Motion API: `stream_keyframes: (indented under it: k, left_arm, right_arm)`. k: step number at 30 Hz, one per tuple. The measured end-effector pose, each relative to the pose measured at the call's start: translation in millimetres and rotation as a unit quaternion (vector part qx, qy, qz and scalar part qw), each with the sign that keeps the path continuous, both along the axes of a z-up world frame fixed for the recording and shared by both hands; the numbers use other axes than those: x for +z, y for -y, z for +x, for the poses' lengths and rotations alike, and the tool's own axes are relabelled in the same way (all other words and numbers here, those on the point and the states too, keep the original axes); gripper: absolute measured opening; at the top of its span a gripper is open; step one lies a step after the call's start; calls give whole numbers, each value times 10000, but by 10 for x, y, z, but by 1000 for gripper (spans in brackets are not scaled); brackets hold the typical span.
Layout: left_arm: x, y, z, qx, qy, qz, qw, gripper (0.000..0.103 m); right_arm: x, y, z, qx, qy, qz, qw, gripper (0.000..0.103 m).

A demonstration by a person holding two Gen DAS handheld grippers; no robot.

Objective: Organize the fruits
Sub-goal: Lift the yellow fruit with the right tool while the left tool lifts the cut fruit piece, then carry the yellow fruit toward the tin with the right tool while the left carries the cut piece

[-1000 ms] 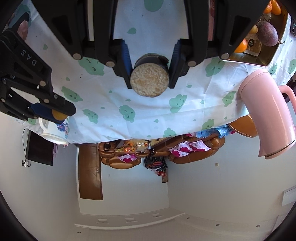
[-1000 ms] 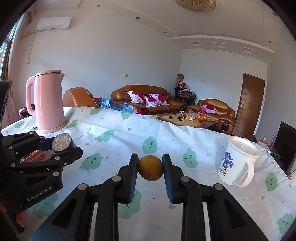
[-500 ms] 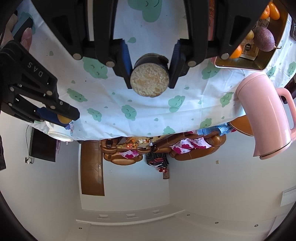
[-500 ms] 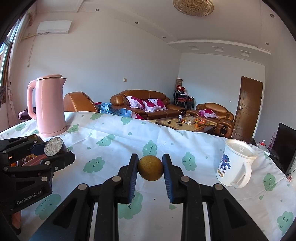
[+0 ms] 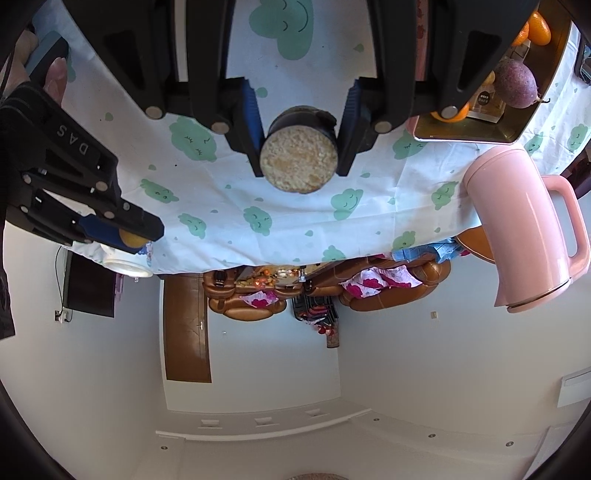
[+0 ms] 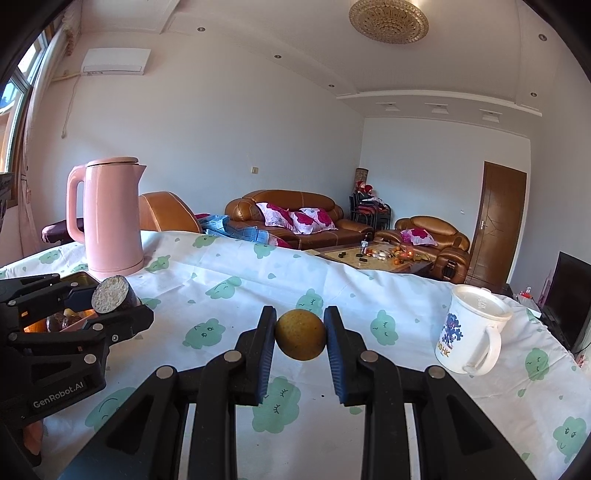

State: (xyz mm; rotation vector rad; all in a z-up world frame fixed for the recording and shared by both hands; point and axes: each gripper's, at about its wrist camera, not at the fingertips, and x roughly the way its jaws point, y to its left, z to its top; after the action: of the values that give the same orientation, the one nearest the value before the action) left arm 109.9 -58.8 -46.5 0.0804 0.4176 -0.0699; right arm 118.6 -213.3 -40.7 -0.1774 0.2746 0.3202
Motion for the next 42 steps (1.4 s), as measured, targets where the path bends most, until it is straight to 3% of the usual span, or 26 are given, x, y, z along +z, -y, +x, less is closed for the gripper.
stream_keyframes:
  k: [17,29,42]
  left_arm:
    - [28,-71,-148,17,153,17,9999,39]
    - [61,-115,-249,7,184,5,9998,39]
    - [57,-392,-429,141,181,-88,9997,39]
  right_arm:
    - [13,-124,-166,166,128,-103,9997,28]
    - [32,-201,-248,361,68,78,9993,28]
    - [16,-445,-367,632,52,16,9980,28]
